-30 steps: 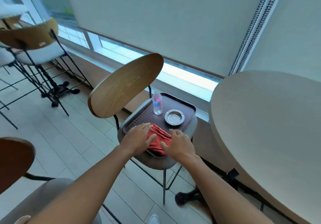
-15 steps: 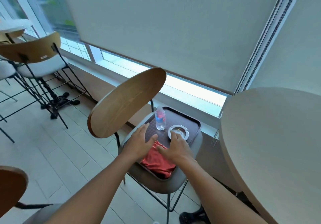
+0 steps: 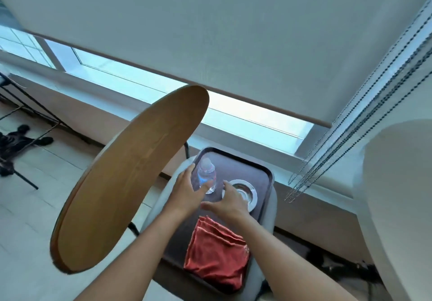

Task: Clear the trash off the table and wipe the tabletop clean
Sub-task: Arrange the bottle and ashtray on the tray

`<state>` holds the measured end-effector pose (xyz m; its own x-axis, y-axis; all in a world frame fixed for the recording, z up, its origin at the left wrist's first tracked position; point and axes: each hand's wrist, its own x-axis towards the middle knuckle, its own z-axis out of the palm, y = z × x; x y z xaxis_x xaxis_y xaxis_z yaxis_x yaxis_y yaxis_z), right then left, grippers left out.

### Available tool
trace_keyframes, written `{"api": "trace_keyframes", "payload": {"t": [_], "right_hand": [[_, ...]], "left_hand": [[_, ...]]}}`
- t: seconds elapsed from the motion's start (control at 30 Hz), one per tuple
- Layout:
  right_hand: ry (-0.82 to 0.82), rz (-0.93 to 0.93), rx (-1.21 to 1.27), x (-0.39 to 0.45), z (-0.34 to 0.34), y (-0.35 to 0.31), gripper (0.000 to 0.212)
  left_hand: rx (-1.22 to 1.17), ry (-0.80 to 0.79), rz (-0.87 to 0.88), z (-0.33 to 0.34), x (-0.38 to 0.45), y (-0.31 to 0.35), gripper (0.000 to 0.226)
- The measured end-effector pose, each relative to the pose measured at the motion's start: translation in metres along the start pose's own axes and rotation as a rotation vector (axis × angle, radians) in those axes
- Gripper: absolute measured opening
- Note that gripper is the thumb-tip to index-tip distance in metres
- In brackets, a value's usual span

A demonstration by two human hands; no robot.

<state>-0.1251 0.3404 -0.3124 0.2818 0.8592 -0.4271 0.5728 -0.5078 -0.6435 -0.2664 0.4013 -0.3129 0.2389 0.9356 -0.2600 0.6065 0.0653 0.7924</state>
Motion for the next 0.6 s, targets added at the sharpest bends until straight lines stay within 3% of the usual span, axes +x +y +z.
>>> {"api": "trace_keyframes", "payload": {"t": [0.37,0.6], "right_hand": [[0.100,0.008,0.045,0.071,0.044,0.008,0.062],[0.142,0.000,0.039,0.083,0.059,0.011,0.038]], "left_hand": [[-0.101,-0.085,-0.036,0.017,0.049,-0.019,0.092],[-0.110,-0.056,0.012,0.020,0.047,-0.020,0.063]]}}
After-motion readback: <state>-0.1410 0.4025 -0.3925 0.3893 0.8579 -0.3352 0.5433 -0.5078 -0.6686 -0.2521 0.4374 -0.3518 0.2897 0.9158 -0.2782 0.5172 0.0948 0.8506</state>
